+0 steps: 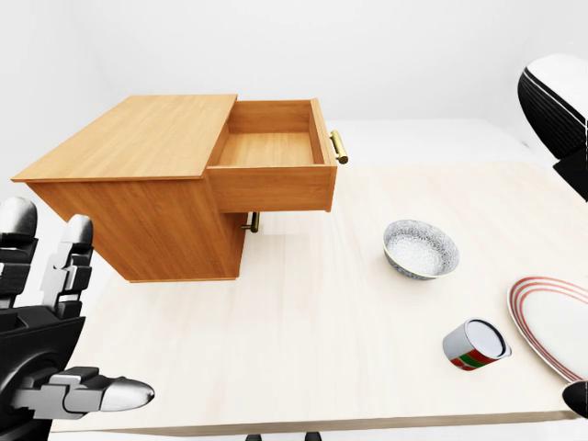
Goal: Put the ketchup in the top drawer of the cabinet.
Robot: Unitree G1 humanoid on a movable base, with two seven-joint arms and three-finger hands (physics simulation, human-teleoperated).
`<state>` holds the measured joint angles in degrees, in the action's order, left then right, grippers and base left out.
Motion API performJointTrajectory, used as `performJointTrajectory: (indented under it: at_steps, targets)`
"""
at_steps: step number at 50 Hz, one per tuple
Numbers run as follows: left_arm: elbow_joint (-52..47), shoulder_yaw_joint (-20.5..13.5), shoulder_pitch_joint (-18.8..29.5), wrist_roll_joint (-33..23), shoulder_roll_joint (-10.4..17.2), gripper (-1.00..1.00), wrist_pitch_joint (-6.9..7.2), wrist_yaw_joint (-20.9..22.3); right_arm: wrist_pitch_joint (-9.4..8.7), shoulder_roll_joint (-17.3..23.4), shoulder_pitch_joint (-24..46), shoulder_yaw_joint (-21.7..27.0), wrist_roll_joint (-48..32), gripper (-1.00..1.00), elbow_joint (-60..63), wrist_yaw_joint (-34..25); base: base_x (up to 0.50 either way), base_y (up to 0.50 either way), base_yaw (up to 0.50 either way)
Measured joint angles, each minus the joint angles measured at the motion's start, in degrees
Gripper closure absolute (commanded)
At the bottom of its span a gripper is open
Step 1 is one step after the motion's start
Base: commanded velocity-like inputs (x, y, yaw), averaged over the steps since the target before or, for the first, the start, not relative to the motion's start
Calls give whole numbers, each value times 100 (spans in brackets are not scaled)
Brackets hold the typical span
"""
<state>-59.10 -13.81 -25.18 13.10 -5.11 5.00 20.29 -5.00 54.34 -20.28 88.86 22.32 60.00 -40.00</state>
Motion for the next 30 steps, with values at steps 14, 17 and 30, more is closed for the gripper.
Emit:
performJointTrajectory:
  at_steps: [14,17,30]
  targets:
    - [-90,-28,40,18,19,-100,0,-35,0,-421,482,-840,-3845,-100,0,0,0,0,0]
    - [-90,-28,47,14,17,-100,0,-40,0,-552,576,-990,-4270,-100,0,0,0,0,0]
    - [-90,-8,47,-10,17,-100,0,-56,0,-1071,789,-1605,-5236,-100,0,0,0,0,0]
